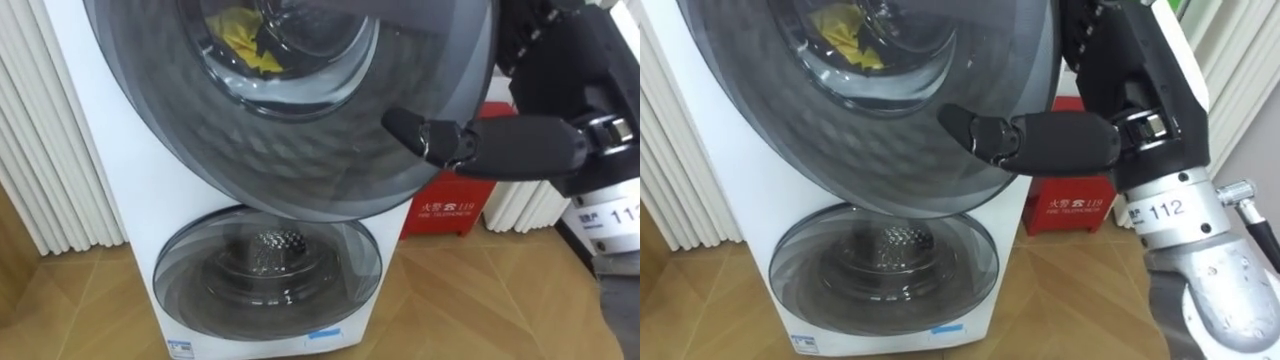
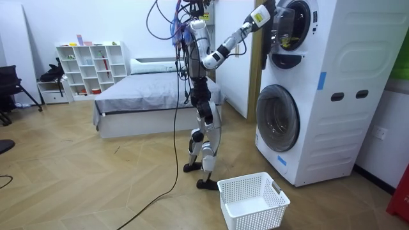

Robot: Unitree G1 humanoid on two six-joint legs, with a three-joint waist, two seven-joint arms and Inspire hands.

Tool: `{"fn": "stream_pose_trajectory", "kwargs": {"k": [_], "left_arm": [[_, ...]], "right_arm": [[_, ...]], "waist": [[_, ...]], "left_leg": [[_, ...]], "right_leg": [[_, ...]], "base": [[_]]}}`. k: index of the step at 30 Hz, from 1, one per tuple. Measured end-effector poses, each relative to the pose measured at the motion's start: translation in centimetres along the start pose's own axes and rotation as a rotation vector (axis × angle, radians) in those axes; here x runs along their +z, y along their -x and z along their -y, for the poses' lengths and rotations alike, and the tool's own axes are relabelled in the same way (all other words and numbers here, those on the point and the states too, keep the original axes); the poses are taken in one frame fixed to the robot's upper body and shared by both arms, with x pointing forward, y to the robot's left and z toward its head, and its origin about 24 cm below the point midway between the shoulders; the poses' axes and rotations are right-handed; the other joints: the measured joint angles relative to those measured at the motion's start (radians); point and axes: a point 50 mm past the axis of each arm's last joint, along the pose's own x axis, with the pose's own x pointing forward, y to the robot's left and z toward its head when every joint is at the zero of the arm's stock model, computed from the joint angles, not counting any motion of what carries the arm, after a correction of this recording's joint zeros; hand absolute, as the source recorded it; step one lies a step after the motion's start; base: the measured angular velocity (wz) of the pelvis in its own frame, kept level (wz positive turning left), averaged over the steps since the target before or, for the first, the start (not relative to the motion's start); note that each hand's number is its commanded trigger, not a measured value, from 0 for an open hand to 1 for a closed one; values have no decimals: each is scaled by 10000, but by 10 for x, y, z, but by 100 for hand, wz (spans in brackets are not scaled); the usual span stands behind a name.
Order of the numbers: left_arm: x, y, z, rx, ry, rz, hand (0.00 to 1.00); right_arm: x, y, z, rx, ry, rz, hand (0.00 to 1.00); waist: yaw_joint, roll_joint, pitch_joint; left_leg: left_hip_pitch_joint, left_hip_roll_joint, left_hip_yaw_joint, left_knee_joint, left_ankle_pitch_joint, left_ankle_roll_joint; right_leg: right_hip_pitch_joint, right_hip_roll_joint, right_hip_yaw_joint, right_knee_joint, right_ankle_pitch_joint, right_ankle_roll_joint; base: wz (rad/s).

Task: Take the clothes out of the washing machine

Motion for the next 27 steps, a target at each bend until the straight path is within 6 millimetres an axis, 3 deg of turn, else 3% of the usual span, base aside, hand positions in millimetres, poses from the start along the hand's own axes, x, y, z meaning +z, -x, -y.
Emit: {"fn": "stream_pose_trajectory", "kwargs": {"k": [11,15,19,27], "left_arm": [[0,0,-1,139,-121,95,0],[4,1,-2,174,-196,327,0],[3,1,-2,181,-215,315,0],[13,0,-3,244,-180,583,0]], "right_arm": [[3,-1,-5,187,-127,458,0],[8,-3,-18,691,-672,1129,0],[9,-3,-34,1498,-1776,1462,0],[15,-4,-72,4088,-3453,2298,0]], "waist": [[376,-85,3],[610,-156,-24],[815,-128,2],[1492,-181,-14]], "left_leg": [[-58,1,-237,104,85,-61],[-107,35,-345,168,100,-96],[-140,40,-521,165,117,-130],[-481,-13,-1386,165,206,-178]], "right_leg": [[40,-48,-131,-21,-53,40],[88,-31,-279,-45,-44,17],[123,-30,-353,-40,-47,-19],[236,-76,-940,-189,-71,-116]], "base": [[4],[8],[11],[29]]}}
